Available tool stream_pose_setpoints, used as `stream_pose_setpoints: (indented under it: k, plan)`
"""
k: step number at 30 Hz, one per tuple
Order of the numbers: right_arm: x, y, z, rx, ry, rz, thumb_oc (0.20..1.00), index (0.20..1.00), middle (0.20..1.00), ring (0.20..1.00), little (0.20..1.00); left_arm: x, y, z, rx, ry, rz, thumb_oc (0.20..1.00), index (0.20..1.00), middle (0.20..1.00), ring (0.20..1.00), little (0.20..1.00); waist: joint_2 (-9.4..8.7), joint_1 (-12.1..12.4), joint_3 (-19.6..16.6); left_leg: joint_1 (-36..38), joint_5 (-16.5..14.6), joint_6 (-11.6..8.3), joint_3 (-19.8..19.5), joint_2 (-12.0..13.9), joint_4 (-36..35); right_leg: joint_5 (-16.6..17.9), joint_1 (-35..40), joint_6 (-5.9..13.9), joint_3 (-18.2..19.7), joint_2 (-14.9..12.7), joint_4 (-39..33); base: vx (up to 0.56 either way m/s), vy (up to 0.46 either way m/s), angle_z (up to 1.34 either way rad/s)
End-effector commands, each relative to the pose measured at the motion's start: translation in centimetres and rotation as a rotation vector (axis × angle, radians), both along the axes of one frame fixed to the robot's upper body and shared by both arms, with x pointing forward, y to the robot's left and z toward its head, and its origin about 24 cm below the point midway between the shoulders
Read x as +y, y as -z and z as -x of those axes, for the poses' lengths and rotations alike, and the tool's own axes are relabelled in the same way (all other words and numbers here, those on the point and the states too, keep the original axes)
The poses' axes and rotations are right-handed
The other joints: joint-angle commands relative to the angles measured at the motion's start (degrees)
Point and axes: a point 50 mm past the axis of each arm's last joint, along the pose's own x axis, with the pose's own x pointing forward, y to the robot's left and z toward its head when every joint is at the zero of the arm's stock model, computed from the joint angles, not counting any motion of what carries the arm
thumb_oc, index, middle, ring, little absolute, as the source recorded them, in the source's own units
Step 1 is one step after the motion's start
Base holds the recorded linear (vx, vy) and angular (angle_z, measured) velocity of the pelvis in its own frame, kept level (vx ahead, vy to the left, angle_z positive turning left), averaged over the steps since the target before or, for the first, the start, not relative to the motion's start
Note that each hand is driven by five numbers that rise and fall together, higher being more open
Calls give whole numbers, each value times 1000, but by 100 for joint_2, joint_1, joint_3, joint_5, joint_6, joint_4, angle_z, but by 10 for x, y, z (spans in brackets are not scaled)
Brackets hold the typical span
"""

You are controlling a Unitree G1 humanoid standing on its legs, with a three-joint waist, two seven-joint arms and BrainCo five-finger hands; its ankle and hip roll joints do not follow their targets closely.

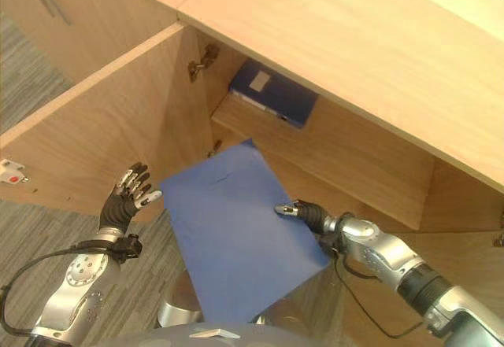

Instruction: Put the empty folder in the office cabinet

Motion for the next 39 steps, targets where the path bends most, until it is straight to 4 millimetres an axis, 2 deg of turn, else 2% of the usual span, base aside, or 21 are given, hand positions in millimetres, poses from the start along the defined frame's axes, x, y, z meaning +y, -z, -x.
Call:
stream_pose_setpoints:
  k: [1, 2, 3, 4, 5, 6, 7, 9, 10, 12, 13, 14, 15, 18, 24, 29, 32, 33, 34, 37, 39]
  plan:
    - [0, -20, -20, -152, 84, 10, 200, 200, 200, 200, 200, 13, -12, -6, -85, -74, -57, 1000, 1000, 1000, 1000, 1000, 2, -2, -254, -24, -362, -209, 35, 386, -112, -147, -193, 408, -44, -335, -18, 5, -31, 1]
    - [4, -20, -25, -162, 140, -27, 200, 200, 200, 200, 200, 18, 0, -7, -33, -113, -71, 1000, 1000, 1000, 1000, 1000, 5, -15, -219, -92, -351, -210, 36, 392, -112, -131, -261, 403, -25, -325, -18, 0, 0, 0]
    - [4, -20, -26, -163, 141, -28, 200, 200, 200, 200, 200, 18, 0, -8, -34, -113, -72, 1000, 1000, 1000, 1000, 1000, 2, -13, -222, -98, -351, -210, 37, 392, -112, -130, -267, 403, -23, -325, -18, -9, -17, -3]
    - [5, -20, -29, -164, 187, -51, 200, 200, 200, 200, 200, 22, 9, -9, 3, -139, -87, 1000, 1000, 1000, 1000, 1000, -2, -32, -215, -128, -350, -206, 45, 401, -112, -119, -321, 403, -9, -325, -18, -19, -9, -4]
    - [9, -19, -35, -162, 258, -95, 200, 200, 200, 200, 200, 28, 27, -9, 83, -182, -118, 1000, 1000, 1000, 1000, 1000, 12, -55, -174, -191, -332, -204, 56, 409, -112, -96, -402, 405, 21, -318, -18, -19, -9, -4]
    - [9, -19, -36, -163, 258, -96, 200, 200, 200, 200, 200, 28, 27, -9, 83, -182, -118, 1000, 1000, 1000, 1000, 1000, 8, -57, -179, -201, -329, -203, 55, 408, -112, -95, -411, 406, 20, -319, -18, -17, -5, -6]
    - [11, -18, -38, -155, 289, -106, 200, 200, 200, 200, 200, 31, 37, -7, 129, -203, -133, 1000, 1000, 1000, 1000, 1000, 6, -75, -182, -234, -325, -200, 70, 402, -112, -84, -448, 406, 32, -314, -18, 1, -7, -7]
    - [16, -16, -43, -135, 347, -149, 200, 200, 200, 200, 200, 41, 72, 3, 299, -214, -227, 1000, 1000, 1000, 1000, 1000, 16, -110, -153, -266, -338, -193, 111, 412, -112, -64, -519, 405, 90, -288, -18, -9, 3, -13]
    - [16, -16, -43, -135, 348, -149, 200, 200, 200, 200, 200, 41, 71, 3, 298, -214, -227, 1000, 1000, 1000, 1000, 1000, 7, -118, -160, -289, -321, -188, 105, 400, -112, -55, -538, 408, 85, -300, -18, -14, 15, -18]
    - [20, -12, -42, -102, 372, -176, 200, 200, 200, 200, 200, 49, 100, 19, 457, -209, -284, 1000, 1000, 1000, 1000, 1000, 31, -169, -146, -316, -320, -164, 116, 386, -112, -33, -609, 420, 129, -300, -18, -18, 19, -15]
    - [21, -10, -42, -92, 383, -186, 200, 200, 200, 200, 200, 51, 110, 26, 509, -209, -301, 1000, 1000, 1000, 1000, 1000, 47, -186, -138, -325, -319, -157, 126, 380, -112, -29, -632, 419, 140, -300, -18, -15, 18, -8]
    - [21, -10, -42, -92, 383, -186, 200, 200, 200, 200, 200, 50, 110, 26, 509, -209, -301, 1000, 1000, 1000, 1000, 1000, 48, -185, -138, -326, -320, -157, 127, 381, -112, -29, -634, 419, 141, -300, -18, -2, 18, -5]
    - [19, -6, -41, -66, 418, -203, 200, 200, 200, 200, 200, 54, 128, 42, 619, -220, -312, 1000, 1000, 1000, 1000, 1000, 73, -206, -125, -310, -342, -148, 146, 378, -112, -31, -641, 420, 177, -288, -18, 0, 12, -5]
    - [18, -1, -41, -43, 456, -213, 200, 200, 200, 200, 200, 57, 140, 53, 690, -237, -318, 1000, 1000, 1000, 1000, 1000, 83, -245, -120, -360, -325, -134, 143, 360, -112, -12, -698, 431, 184, -299, -18, -14, 10, -5]
    - [12, 12, -47, 27, 663, -300, 200, 200, 200, 200, 200, 59, 158, 65, 798, -262, -373, 1000, 1000, 1000, 1000, 1000, 144, -319, -44, -466, -317, -106, 98, 314, -112, 16, -808, 441, 199, -287, -18, -14, 1, -3]
    - [2, 15, -59, 51, 880, -381, 200, 200, 200, 200, 200, 58, 164, 67, 825, -288, -406, 1000, 1000, 1000, 1000, 1000, 226, -352, 3, -534, -323, -81, 80, 291, -112, 17, -864, 446, 203, -289, -18, 0, 0, 0]
    - [-2, 10, -65, 21, 901, -374, 200, 200, 200, 200, 200, 58, 165, 68, 829, -291, -418, 1000, 1000, 1000, 1000, 1000, 246, -345, 19, -547, -320, -77, 74, 290, -112, 21, -880, 448, 197, -292, -18, 0, 0, 0]
    - [-22, -12, -84, -108, 943, -313, 200, 200, 200, 200, 200, 60, 167, 69, 837, -282, -469, 1000, 1000, 1000, 1000, 1000, 326, -295, 75, -597, -324, -71, 40, 275, -112, 15, -924, 451, 178, -287, -18, 0, 0, 0]
    - [-22, -12, -84, -108, 943, -313, 200, 200, 200, 200, 200, 60, 166, 68, 836, -283, -469, 1000, 1000, 1000, 1000, 1000, 319, -304, 67, -621, -305, -67, 32, 263, -112, 25, -943, 454, 172, -299, -18, -34, 16, -1]
    - [-28, -44, -100, -222, 896, -326, 200, 200, 200, 200, 200, 59, 168, 68, 841, -254, -505, 1000, 1000, 1000, 1000, 1000, 373, -243, 94, -659, -291, -76, 5, 257, -112, 32, -972, 457, 143, -303, -18, -8, 8, 7]
    - [-27, -51, -102, -247, 868, -330, 200, 200, 200, 200, 200, 59, 168, 69, 845, -248, -509, 1000, 1000, 1000, 1000, 1000, 369, -233, 96, -664, -288, -75, 5, 254, -112, 35, -971, 458, 134, -308, -18, 0, 0, 0]
